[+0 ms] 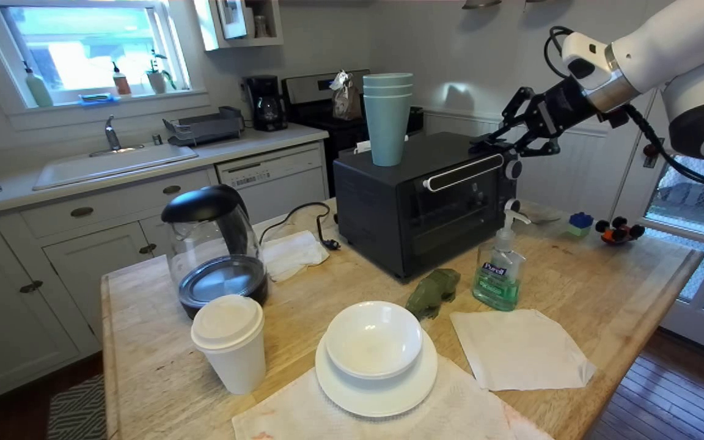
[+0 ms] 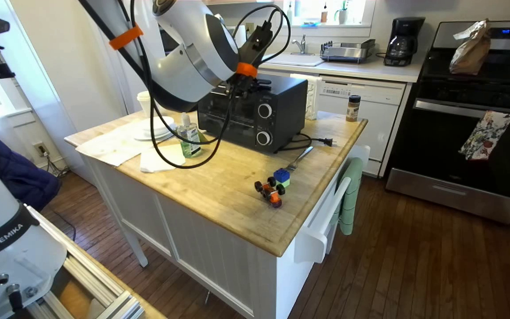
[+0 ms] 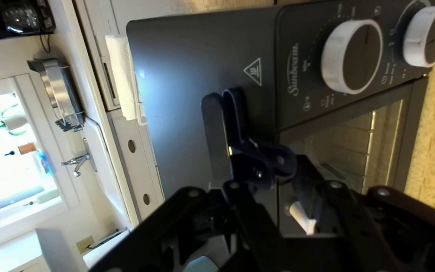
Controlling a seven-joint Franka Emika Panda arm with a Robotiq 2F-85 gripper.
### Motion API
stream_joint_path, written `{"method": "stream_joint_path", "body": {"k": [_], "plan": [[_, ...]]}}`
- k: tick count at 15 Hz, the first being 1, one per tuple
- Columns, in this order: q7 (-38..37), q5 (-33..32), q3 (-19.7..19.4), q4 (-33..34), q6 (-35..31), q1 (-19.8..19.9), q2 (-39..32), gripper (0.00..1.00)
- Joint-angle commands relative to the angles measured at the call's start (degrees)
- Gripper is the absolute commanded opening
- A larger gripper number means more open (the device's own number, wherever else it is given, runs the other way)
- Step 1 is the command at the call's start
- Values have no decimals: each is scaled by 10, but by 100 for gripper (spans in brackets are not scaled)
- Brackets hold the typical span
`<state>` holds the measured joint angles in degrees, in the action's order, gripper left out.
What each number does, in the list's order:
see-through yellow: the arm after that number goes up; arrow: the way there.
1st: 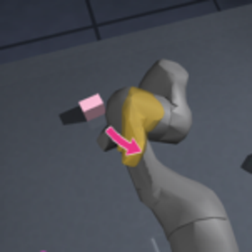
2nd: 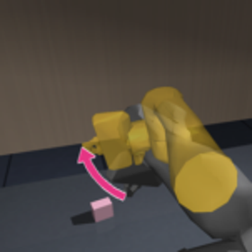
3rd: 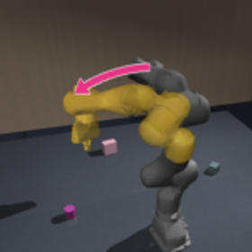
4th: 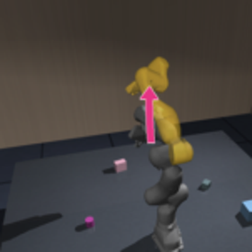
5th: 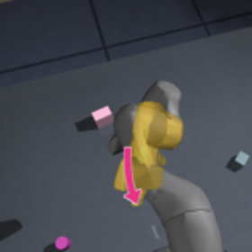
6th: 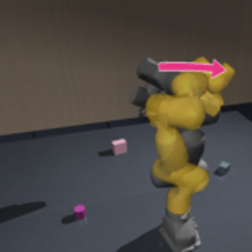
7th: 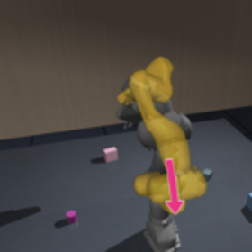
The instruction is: Clip the clipper onto the oven handle
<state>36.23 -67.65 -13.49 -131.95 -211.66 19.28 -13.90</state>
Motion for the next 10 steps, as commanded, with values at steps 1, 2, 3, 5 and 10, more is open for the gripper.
{"method": "stream_joint_path", "body": {"k": [1,2,3,5,10], "plan": [[9,17,2,15,-11,-2,-16,33],[8,17,2,15,-11,-2,-16,29],[8,17,2,16,-11,-2,-15,30],[9,18,2,17,-11,-2,-16,29],[12,23,1,16,-11,-2,-13,27]]}}
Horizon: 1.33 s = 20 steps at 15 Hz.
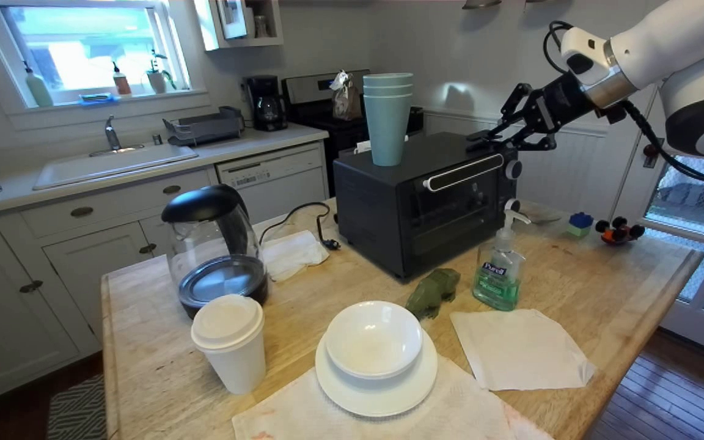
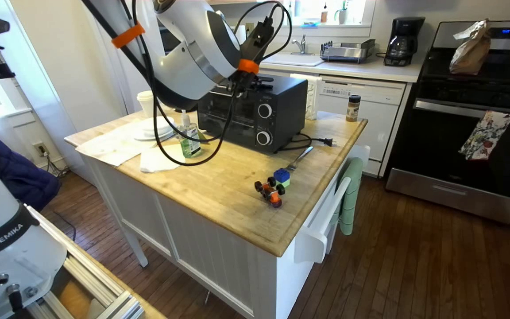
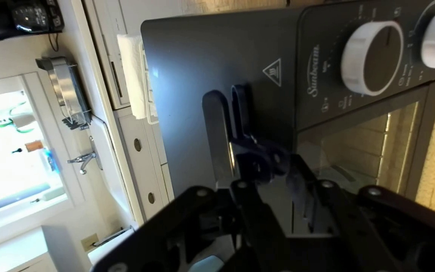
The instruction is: Clip the clipper onto the oven handle
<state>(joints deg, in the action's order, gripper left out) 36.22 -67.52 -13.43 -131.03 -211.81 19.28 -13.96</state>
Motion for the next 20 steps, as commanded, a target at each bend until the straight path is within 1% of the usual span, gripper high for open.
{"method": "stream_joint_path", "body": {"k": [1,3,4,5,7,8,10,15,20], "plan": [[16,27,0,6,-8,-3,-12,24],[19,39,-1,5,-7,-4,-12,14],[20,43,-1,4,-7,-5,-12,13],[22,48,-1,4,-7,-6,-11,7],[26,60,-1,5,-12,-7,-10,4],[31,69,-1,3,-15,-8,-9,1],[38,84,-2,-1,-15,-12,-6,3],[71,139,-5,-14,-20,-26,1,3],[86,185,-5,-30,-23,-43,16,3]]}}
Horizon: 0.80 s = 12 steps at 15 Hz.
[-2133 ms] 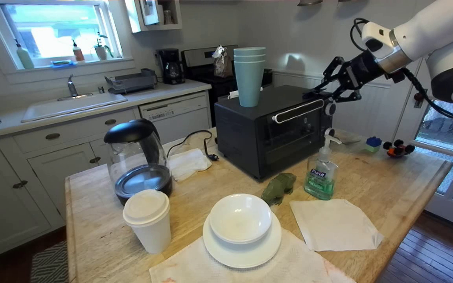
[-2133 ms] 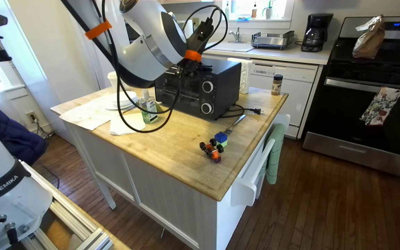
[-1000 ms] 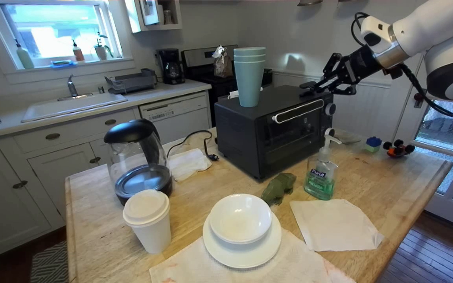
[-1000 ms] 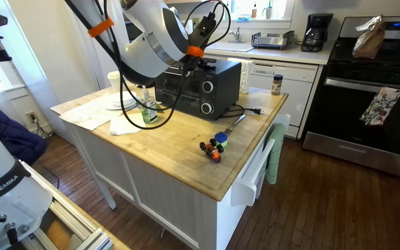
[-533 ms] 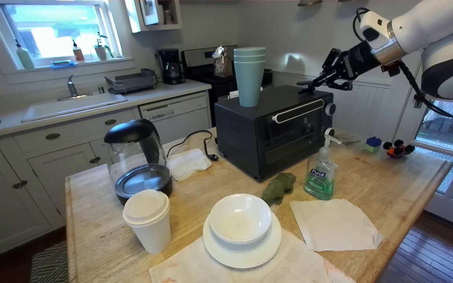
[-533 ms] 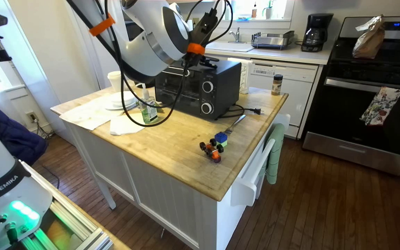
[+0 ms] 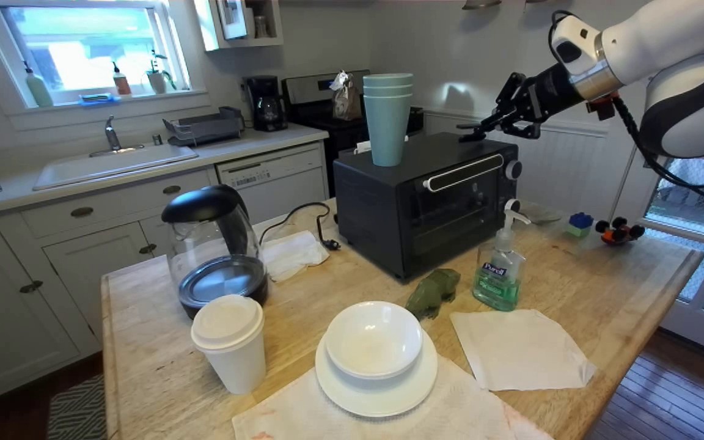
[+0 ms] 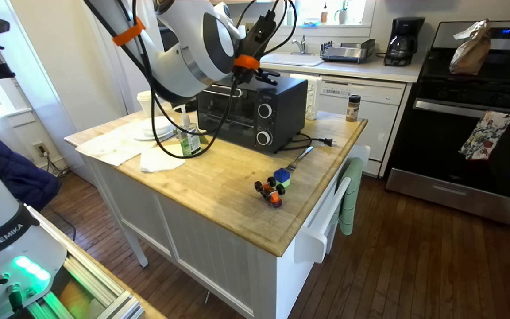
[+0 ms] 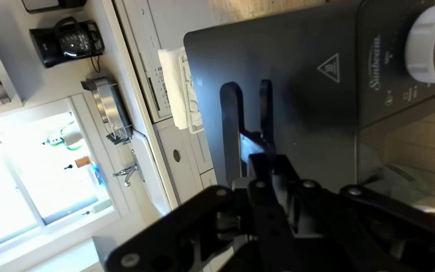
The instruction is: Clip the clipper onto the oven handle
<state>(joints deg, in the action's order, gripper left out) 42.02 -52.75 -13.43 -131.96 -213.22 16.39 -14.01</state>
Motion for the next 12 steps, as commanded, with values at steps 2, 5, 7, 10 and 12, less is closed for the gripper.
{"method": "stream_joint_path", "body": {"k": [2,5,7,10,12], "plan": [[29,44,-5,-23,-6,-20,22,3],[14,33,-3,-33,5,-22,42,3],[-4,15,-3,-42,13,-22,61,3],[-14,6,-3,-64,22,-21,93,3],[-16,4,-3,-78,26,-20,113,3]]}}
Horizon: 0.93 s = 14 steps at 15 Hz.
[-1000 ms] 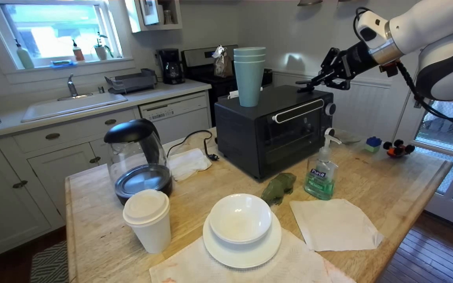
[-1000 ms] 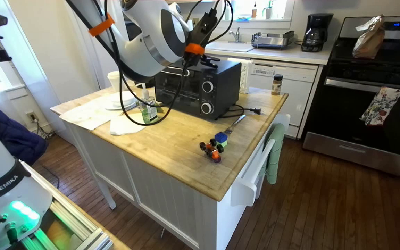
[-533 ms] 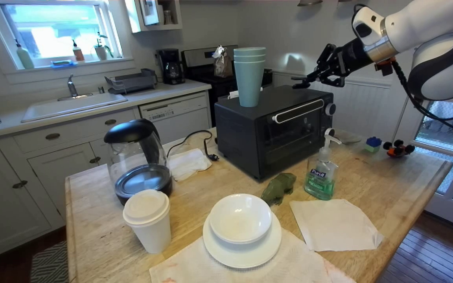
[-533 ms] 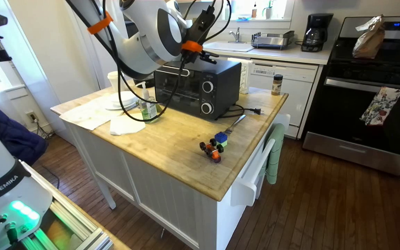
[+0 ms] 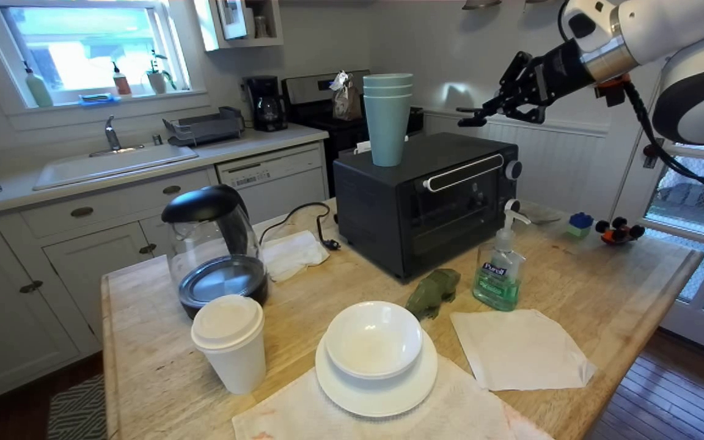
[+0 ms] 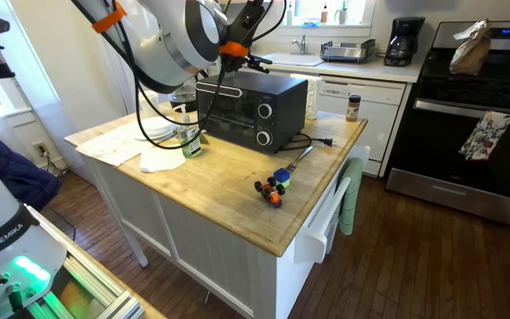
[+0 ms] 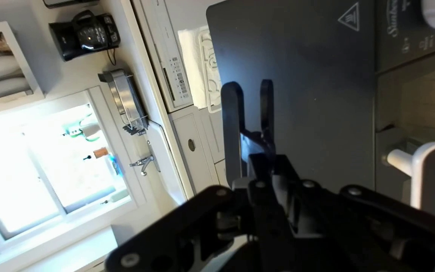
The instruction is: Clip the clipper onto the oven handle
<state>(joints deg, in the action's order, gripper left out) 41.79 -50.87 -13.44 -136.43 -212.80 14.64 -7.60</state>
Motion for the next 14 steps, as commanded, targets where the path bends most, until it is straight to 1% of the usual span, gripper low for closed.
{"method": "stream_joint_path", "body": {"k": [1,2,5,6,8,12,13,14], "plan": [[-15,-16,-3,-42,26,-3,60,3],[-19,-18,-2,-50,32,-3,71,3],[-77,-72,5,-72,65,0,103,3],[-46,-45,-1,-44,38,-2,64,11],[-68,-64,0,-57,49,-3,80,11],[-71,-68,0,-61,53,-3,86,11],[-71,-72,0,-61,52,-3,87,3],[-72,-76,2,-61,49,-5,88,3]]}}
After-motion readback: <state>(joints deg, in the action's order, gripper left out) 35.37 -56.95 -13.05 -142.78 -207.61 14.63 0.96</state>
